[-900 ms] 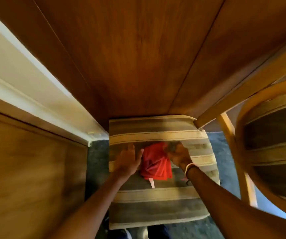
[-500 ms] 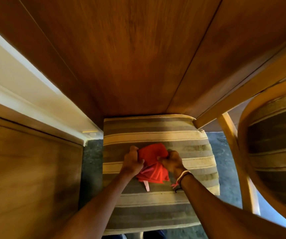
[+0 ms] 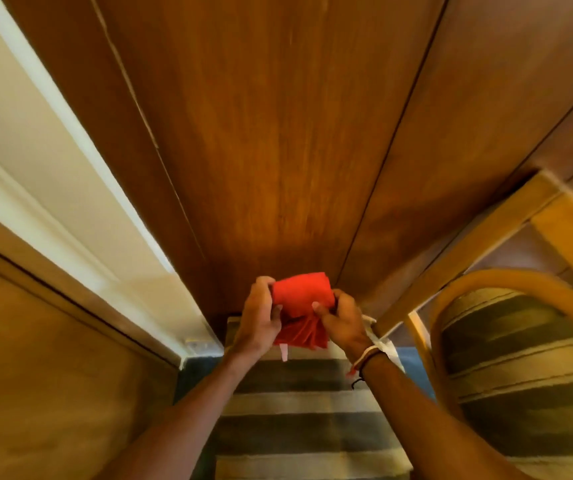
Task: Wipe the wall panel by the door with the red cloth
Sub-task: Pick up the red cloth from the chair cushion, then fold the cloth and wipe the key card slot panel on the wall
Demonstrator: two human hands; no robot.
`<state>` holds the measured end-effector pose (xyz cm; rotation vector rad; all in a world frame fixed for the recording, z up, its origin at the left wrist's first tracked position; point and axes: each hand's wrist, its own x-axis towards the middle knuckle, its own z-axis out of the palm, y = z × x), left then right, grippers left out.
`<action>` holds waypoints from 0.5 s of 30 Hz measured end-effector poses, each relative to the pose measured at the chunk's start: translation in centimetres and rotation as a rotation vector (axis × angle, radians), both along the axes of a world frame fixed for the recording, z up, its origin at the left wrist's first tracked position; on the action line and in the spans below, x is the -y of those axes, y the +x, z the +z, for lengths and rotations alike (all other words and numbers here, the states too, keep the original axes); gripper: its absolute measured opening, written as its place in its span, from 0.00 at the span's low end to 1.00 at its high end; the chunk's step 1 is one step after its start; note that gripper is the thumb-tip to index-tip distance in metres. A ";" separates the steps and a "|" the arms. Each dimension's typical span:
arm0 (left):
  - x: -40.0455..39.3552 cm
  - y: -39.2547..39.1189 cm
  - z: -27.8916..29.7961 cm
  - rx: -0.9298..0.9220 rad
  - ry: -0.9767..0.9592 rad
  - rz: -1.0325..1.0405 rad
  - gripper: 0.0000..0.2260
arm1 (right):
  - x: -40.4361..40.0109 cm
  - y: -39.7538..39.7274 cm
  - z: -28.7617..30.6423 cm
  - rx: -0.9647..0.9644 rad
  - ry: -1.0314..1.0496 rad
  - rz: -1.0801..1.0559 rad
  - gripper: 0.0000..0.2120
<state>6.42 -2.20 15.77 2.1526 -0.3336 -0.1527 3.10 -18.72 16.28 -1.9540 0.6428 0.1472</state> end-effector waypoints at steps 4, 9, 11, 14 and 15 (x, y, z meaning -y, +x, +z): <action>-0.6 1.5 8.0 0.139 0.034 0.061 0.16 | -0.7 2.1 7.9 0.115 -0.072 0.032 0.14; -1.9 3.2 17.5 0.306 0.014 0.083 0.18 | -2.3 3.9 17.1 0.262 -0.085 0.025 0.14; -2.6 3.4 21.0 0.380 0.000 0.100 0.18 | -3.2 4.3 20.5 0.328 -0.095 0.033 0.15; -3.8 3.4 26.1 0.523 -0.010 0.146 0.13 | -4.7 4.7 25.7 0.439 -0.114 0.036 0.15; -4.2 3.3 27.8 0.581 0.000 0.161 0.10 | -5.2 4.8 27.6 0.480 -0.110 0.043 0.15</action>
